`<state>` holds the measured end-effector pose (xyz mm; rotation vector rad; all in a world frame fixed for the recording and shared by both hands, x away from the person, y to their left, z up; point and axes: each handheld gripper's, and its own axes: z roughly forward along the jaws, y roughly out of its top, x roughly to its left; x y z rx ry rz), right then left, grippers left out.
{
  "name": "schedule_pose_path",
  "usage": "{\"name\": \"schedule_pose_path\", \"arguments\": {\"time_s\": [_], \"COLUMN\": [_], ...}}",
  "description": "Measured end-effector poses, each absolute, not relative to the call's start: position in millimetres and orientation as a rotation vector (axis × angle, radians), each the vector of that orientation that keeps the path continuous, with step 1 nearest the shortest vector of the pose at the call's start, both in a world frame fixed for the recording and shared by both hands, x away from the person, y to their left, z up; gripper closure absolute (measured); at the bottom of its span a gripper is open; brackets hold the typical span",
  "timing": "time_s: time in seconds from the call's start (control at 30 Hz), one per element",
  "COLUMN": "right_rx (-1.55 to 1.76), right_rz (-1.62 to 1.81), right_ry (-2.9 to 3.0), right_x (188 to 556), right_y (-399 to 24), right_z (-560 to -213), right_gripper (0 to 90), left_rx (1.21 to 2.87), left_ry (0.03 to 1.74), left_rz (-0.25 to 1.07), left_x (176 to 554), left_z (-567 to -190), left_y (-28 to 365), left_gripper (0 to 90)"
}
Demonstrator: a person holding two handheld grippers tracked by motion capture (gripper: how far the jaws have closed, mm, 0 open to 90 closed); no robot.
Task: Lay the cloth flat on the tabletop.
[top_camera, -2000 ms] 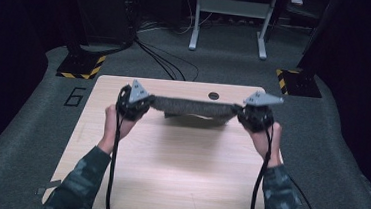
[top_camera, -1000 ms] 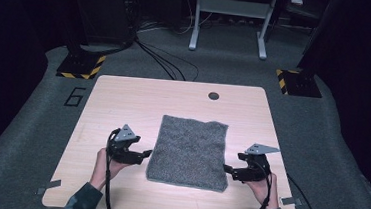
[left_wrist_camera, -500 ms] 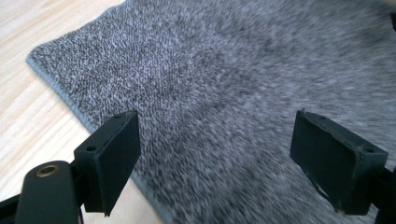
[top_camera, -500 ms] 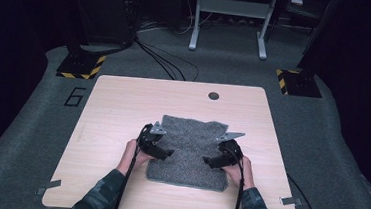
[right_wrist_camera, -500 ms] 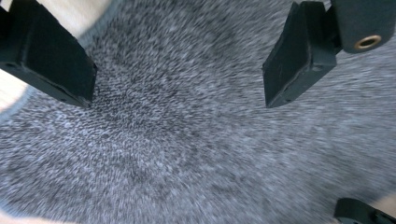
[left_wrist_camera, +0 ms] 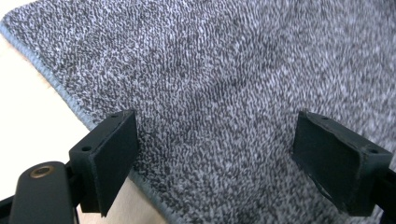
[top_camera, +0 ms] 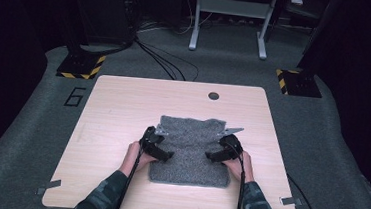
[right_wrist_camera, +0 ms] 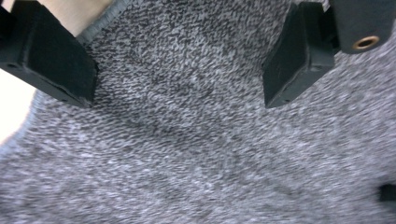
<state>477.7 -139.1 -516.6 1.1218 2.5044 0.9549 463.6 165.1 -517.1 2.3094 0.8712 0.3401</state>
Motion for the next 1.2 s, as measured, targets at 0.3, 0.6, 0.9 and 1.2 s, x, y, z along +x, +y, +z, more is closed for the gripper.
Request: {"name": "schedule_pose_path", "arguments": {"time_s": [0.3,0.6,0.9,1.2], "right_rx": [1.137,1.131,1.114,1.132], "right_rz": [0.929,0.891,0.901,0.946], "right_ry": [2.508,2.500,2.511,2.504], "right_x": [478.1,466.3,468.6,467.7], "right_y": [-135.0,-128.9,-126.4,-129.7], "right_z": [-515.5,-516.4,-516.8,-513.0], "right_gripper": [9.4,7.6,7.1,7.1], "left_rx": [2.262,2.253,2.253,2.201], "left_ry": [0.911,0.919,0.933,0.934], "left_rz": [0.354,0.353,0.358,0.304], "left_x": [460.3,459.5,454.1,456.5], "left_z": [-519.2,-519.6,-519.5,-518.5], "left_y": [176.3,178.2,181.9,188.4], "left_gripper": [14.9,14.7,14.7,11.1]}}
